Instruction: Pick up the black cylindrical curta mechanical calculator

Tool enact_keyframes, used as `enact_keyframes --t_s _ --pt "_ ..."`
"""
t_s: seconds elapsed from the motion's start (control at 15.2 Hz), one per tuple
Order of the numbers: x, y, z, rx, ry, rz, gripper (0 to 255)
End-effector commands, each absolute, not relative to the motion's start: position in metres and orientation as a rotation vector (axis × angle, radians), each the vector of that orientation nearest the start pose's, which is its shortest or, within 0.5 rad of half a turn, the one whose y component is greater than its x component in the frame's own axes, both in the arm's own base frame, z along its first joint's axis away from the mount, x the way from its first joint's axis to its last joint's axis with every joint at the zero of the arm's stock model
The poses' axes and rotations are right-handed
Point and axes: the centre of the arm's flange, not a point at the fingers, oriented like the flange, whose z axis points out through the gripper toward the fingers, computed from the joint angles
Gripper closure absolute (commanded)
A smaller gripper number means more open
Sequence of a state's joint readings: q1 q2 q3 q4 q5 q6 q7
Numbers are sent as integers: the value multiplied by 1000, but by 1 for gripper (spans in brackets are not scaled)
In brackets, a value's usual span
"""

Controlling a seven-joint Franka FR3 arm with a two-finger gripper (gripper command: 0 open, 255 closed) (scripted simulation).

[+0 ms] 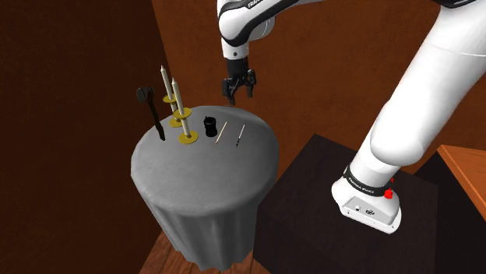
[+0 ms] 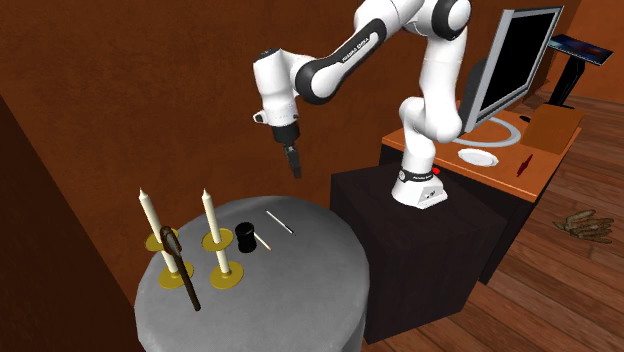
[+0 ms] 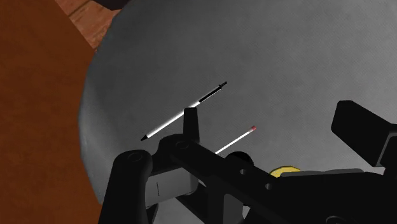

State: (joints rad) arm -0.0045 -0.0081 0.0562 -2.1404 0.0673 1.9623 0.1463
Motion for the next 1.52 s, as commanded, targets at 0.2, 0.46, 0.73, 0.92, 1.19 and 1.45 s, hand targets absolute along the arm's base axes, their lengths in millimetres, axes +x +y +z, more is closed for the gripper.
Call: enact_keyframes --t_s 0.2,0.46,0.73,0.92,1.19,1.45 --pt "570 42 352 -3087 221 283 0" --pt "612 47 319 -3092 243 293 0" --pt "654 52 286 -3097 265 303 0" --pt "685 55 260 -3101 281 311 0" --pt "709 57 235 -3103 294 317 0" --pt "709 57 214 -3103 294 317 0"
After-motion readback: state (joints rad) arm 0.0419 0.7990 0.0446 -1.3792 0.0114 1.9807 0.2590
